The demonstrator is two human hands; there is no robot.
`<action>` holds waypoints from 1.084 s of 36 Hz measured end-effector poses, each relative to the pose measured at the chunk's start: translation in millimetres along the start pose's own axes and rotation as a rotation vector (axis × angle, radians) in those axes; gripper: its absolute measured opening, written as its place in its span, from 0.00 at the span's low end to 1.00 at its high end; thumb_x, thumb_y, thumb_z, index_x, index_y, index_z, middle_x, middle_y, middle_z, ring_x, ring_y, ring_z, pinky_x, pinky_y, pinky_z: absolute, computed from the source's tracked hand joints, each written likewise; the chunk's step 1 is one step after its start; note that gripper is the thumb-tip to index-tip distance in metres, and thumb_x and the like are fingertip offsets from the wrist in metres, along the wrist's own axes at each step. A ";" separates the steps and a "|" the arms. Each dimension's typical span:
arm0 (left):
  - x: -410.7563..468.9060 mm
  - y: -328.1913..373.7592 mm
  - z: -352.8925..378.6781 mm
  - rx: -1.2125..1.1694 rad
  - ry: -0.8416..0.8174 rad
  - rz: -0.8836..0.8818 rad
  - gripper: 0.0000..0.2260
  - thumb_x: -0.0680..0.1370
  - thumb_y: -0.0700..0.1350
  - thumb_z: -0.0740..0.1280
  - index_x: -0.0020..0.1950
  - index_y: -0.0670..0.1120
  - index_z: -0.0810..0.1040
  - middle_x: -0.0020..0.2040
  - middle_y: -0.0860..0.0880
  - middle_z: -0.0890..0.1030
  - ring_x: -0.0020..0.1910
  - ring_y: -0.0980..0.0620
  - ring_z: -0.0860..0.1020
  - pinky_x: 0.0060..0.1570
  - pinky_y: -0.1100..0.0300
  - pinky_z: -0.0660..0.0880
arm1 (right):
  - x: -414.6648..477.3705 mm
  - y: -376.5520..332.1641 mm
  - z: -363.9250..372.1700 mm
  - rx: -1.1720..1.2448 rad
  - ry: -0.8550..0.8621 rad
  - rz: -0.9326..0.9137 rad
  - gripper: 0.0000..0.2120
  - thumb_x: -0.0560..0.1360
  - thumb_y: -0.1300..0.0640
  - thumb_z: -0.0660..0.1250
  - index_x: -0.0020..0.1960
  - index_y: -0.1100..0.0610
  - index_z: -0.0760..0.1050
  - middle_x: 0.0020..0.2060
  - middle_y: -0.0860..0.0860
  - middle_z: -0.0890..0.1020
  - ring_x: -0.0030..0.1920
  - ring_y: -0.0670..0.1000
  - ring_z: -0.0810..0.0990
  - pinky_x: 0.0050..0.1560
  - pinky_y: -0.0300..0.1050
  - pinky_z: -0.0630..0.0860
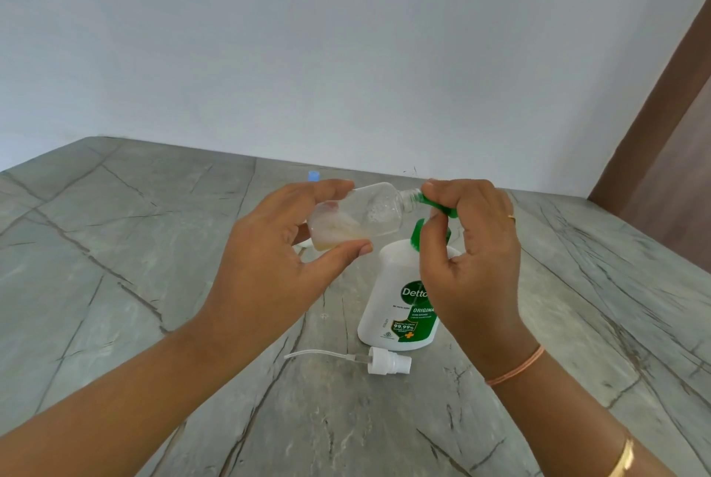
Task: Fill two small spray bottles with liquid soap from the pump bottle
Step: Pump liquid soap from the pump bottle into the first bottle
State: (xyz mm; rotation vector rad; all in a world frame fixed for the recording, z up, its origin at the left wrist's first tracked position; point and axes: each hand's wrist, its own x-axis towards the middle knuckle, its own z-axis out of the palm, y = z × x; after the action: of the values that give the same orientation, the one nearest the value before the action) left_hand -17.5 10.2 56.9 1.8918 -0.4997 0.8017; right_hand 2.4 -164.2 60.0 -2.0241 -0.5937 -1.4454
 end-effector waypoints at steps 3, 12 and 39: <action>0.0 -0.5 0.3 0.010 -0.005 0.004 0.23 0.65 0.55 0.75 0.58 0.57 0.75 0.55 0.65 0.76 0.54 0.63 0.76 0.50 0.71 0.75 | -3.3 0.8 2.6 -0.010 0.005 -0.004 0.10 0.71 0.65 0.58 0.47 0.63 0.77 0.43 0.53 0.80 0.43 0.52 0.76 0.48 0.42 0.68; -0.5 -1.0 0.9 0.031 -0.016 0.004 0.22 0.65 0.55 0.72 0.58 0.57 0.75 0.55 0.66 0.75 0.54 0.63 0.76 0.52 0.69 0.75 | -0.1 -3.5 -6.1 0.010 -0.062 0.054 0.10 0.72 0.63 0.58 0.48 0.59 0.76 0.43 0.49 0.78 0.44 0.51 0.74 0.46 0.45 0.70; -1.4 0.2 1.3 0.031 -0.008 -0.005 0.23 0.65 0.55 0.72 0.59 0.55 0.75 0.56 0.61 0.77 0.53 0.59 0.77 0.52 0.66 0.76 | 5.5 -4.3 -9.3 0.012 -0.082 0.063 0.09 0.71 0.63 0.58 0.47 0.59 0.76 0.42 0.50 0.78 0.44 0.52 0.75 0.47 0.45 0.70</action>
State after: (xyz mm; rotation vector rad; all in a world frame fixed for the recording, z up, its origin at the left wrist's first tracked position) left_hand -18.2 8.9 55.7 1.9244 -0.4899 0.8028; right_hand -5.0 -167.3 68.4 -2.0821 -0.5656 -1.3250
